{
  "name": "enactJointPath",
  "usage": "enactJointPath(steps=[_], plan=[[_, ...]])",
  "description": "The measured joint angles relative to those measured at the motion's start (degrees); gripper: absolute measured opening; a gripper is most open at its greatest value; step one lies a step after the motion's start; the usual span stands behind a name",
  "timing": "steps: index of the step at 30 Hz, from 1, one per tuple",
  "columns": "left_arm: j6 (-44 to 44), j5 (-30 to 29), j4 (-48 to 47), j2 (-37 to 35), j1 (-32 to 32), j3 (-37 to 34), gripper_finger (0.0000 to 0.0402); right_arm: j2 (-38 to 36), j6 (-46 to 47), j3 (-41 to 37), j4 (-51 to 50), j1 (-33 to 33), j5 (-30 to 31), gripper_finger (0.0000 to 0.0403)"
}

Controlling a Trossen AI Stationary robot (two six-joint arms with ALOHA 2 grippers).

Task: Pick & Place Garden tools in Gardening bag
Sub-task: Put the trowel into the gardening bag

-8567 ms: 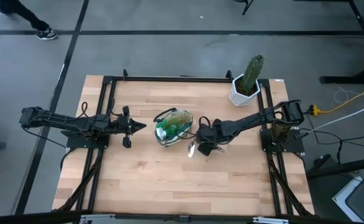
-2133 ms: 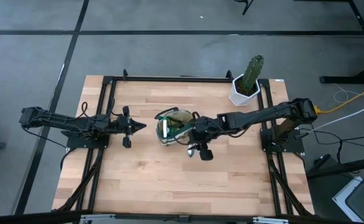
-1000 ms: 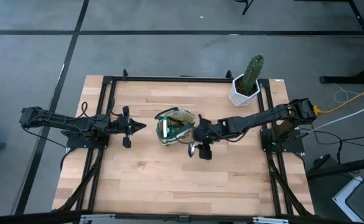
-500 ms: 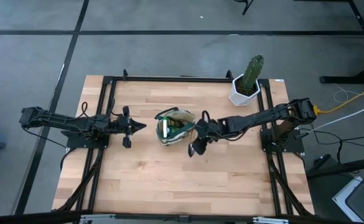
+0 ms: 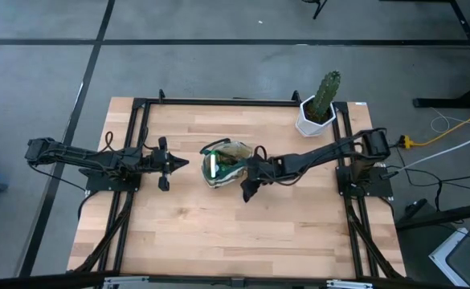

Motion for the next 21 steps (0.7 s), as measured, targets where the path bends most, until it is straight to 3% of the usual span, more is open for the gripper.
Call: enactJointPath(steps=[21], plan=[[0.0,0.0,0.02,0.0,0.0,-0.01,0.0004,2.65,-13.8,0.24,-4.02,-2.41,0.65,0.0202]])
